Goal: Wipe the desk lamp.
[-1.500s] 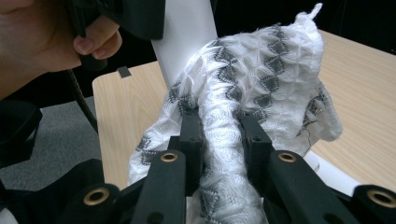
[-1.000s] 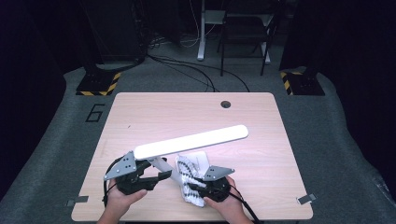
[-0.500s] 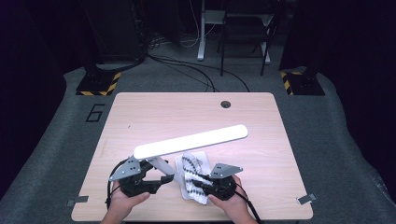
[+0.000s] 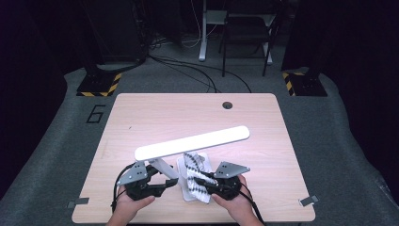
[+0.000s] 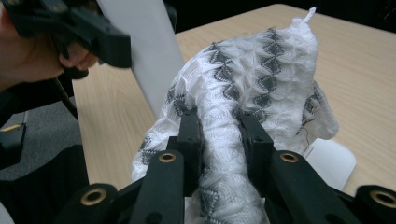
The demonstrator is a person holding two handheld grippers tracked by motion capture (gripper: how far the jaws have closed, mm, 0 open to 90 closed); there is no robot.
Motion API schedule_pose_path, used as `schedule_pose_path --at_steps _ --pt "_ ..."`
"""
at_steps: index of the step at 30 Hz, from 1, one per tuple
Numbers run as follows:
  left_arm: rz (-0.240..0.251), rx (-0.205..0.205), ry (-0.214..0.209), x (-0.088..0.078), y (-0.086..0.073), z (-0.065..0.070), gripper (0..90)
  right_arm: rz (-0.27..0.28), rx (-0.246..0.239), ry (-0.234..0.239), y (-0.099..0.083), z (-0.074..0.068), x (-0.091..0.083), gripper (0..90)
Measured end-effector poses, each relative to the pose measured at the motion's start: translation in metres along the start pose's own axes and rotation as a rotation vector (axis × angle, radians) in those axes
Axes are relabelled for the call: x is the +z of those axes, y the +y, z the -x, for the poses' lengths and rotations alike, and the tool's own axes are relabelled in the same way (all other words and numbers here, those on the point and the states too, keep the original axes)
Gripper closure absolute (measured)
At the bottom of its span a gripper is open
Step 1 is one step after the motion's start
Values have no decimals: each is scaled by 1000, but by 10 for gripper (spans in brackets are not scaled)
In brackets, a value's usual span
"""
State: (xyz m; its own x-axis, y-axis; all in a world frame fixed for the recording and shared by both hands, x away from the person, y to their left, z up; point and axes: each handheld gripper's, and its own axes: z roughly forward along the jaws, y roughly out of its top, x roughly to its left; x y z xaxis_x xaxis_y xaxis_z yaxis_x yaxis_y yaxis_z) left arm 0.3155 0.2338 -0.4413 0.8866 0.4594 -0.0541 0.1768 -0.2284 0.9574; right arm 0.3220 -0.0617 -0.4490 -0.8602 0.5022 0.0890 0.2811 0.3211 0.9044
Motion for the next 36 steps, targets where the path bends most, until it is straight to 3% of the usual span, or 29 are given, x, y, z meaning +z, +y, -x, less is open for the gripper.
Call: schedule_pose_path --at_steps 4,17,36 --pt "-4 1 2 0 -1 0 502 24 5 7 9 1 -5 738" --pt "-15 -19 -23 9 -12 -2 482 58 -43 48 32 -12 -6 738" --pt "-35 -12 8 13 -12 1 527 66 -93 99 50 -27 14 740"
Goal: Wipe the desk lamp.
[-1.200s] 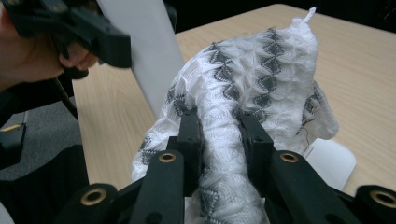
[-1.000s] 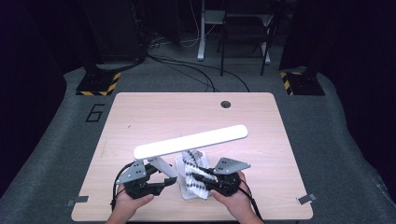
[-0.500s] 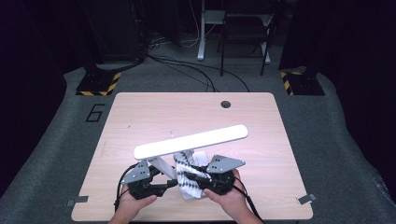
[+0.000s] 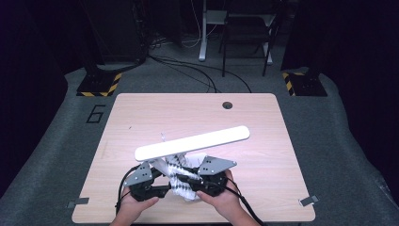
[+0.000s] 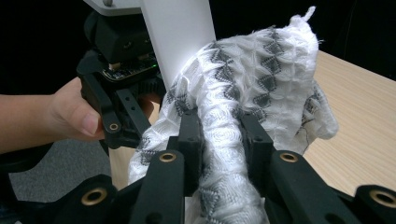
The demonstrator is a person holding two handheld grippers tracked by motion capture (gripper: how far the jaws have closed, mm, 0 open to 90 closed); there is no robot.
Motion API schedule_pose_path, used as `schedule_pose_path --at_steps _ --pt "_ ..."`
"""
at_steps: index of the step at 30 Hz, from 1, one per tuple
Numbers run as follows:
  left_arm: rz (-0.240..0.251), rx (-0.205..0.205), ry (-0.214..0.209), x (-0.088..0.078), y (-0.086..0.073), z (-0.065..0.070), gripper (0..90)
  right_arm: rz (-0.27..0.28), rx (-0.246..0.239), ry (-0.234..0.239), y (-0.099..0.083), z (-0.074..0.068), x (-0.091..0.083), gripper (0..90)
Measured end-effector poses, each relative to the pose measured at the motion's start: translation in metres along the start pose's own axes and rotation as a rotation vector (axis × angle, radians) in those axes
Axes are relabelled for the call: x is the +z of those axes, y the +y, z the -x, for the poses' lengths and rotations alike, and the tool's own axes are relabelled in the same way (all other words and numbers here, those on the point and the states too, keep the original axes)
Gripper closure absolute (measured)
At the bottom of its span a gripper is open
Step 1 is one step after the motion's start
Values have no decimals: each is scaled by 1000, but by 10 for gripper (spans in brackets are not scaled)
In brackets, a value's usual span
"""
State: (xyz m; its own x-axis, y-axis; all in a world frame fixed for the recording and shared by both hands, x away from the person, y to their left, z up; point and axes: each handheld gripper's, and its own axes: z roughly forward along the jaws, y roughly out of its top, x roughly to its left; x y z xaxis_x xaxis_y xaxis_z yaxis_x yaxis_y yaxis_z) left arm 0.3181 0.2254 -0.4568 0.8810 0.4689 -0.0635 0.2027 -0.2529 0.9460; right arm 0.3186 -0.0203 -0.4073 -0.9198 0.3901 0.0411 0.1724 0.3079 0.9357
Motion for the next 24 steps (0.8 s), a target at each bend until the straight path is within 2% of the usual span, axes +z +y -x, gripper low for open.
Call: schedule_pose_path --at_steps 3,6,24 --pt "-15 3 10 0 1 2 527 -6 -7 -6 0 -1 2 740" --pt "-9 1 18 1 2 3 527 -12 -20 -13 1 -2 1 741" --pt "-20 -9 34 2 4 6 530 83 -88 -27 38 -17 -3 740"
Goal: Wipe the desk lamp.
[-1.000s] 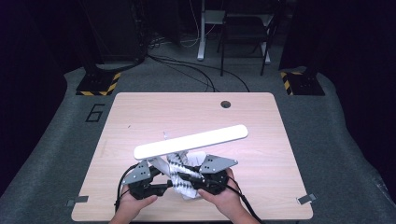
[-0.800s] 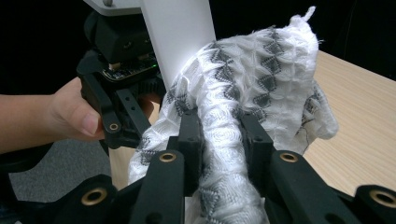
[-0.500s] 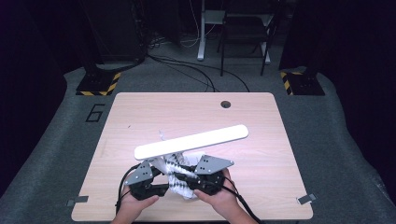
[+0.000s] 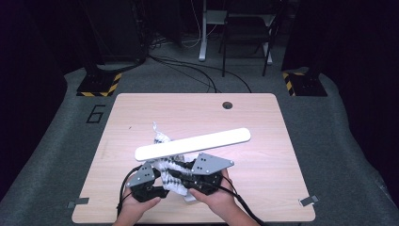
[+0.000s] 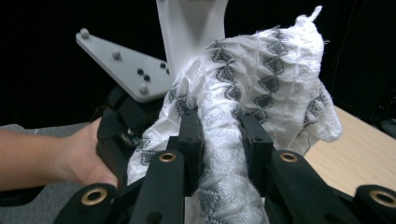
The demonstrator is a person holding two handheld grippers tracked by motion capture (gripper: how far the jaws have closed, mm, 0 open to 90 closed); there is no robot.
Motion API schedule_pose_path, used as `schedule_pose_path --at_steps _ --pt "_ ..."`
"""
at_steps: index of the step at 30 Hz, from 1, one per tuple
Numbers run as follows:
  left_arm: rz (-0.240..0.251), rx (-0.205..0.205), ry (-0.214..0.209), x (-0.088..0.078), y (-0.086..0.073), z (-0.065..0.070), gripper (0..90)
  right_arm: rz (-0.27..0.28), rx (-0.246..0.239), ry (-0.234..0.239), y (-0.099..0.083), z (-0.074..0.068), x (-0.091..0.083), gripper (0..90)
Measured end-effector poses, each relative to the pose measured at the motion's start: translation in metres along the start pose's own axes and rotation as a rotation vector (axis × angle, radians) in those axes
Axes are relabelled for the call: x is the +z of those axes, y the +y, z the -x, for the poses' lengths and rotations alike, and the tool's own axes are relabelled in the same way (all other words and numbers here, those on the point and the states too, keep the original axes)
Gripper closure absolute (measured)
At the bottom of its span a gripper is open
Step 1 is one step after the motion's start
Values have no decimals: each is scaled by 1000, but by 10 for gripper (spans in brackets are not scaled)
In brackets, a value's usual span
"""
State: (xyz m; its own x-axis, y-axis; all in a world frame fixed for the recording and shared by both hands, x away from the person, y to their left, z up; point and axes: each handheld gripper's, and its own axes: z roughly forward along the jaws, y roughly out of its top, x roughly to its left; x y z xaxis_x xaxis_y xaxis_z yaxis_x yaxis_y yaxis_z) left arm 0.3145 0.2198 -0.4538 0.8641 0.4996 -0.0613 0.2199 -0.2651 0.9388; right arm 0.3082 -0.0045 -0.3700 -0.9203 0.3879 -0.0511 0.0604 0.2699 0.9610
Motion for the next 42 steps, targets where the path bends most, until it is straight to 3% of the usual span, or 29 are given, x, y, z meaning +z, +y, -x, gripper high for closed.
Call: schedule_pose_path --at_steps 6,13,14,19,29,33,38,42 --pt "-4 3 6 0 1 1 531 39 -13 0 11 -4 -2 739" --pt "9 -20 7 1 1 3 530 60 -29 -1 20 -10 -3 739" --pt "-2 -4 10 0 1 2 530 59 -29 2 20 -10 -2 739" --pt "-29 11 6 -2 2 2 530 7 -10 21 9 -6 2 739" --pt "-18 2 20 1 2 3 531 -47 26 8 -20 4 1 739" --pt "-11 3 13 1 2 3 530 -86 63 12 -31 7 1 739" --pt "-14 9 15 1 2 3 530 -90 86 1 -39 10 1 737" --pt "-12 -5 3 1 1 2 530 -92 73 -11 -38 8 0 737"
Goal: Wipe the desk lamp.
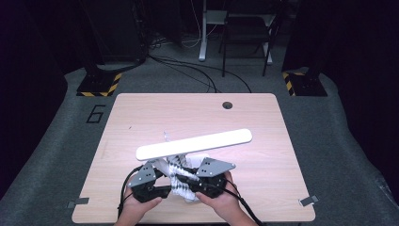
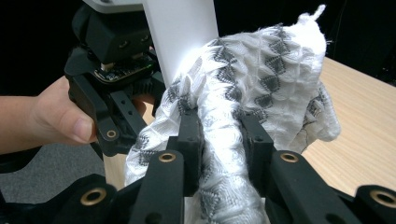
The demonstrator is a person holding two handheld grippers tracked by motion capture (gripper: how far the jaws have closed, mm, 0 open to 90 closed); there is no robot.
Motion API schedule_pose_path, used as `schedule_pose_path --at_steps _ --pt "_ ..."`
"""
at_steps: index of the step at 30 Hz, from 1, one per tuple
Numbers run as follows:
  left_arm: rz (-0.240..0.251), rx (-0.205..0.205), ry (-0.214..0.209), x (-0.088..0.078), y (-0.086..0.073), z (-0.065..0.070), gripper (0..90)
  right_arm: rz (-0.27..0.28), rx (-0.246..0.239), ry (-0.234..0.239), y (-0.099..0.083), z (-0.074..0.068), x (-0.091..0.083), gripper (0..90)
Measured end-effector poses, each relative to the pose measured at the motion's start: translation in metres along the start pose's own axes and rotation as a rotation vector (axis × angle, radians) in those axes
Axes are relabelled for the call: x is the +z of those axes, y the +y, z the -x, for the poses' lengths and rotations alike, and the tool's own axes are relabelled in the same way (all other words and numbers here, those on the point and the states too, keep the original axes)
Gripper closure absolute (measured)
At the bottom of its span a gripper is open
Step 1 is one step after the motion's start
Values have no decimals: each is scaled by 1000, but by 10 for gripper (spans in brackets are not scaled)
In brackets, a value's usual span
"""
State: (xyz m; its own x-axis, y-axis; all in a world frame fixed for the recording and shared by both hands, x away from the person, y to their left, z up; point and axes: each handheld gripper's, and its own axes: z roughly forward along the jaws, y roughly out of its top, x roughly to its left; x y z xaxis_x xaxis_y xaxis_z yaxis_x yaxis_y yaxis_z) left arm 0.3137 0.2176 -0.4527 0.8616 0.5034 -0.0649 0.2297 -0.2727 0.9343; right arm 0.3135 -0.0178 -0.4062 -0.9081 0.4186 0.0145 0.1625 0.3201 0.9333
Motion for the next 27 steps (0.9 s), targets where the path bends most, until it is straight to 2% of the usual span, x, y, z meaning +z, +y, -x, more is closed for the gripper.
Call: schedule_pose_path --at_steps 6,13,14,17,23,27 --pt "12 0 -6 0 -1 -1 529 23 -26 9 9 -3 -4 738" --pt "6 2 -6 0 0 -1 529 91 -41 14 22 -12 -7 738" --pt "5 1 -6 0 0 -1 529 105 -56 16 24 -11 -6 738" --pt "0 2 -15 0 0 -2 529 104 -42 19 26 -12 -6 738" --pt "7 -1 -18 0 0 -3 527 118 -59 16 32 -12 -8 738" --pt "21 -12 -43 -1 0 -5 493 123 -66 8 34 -13 -10 737"
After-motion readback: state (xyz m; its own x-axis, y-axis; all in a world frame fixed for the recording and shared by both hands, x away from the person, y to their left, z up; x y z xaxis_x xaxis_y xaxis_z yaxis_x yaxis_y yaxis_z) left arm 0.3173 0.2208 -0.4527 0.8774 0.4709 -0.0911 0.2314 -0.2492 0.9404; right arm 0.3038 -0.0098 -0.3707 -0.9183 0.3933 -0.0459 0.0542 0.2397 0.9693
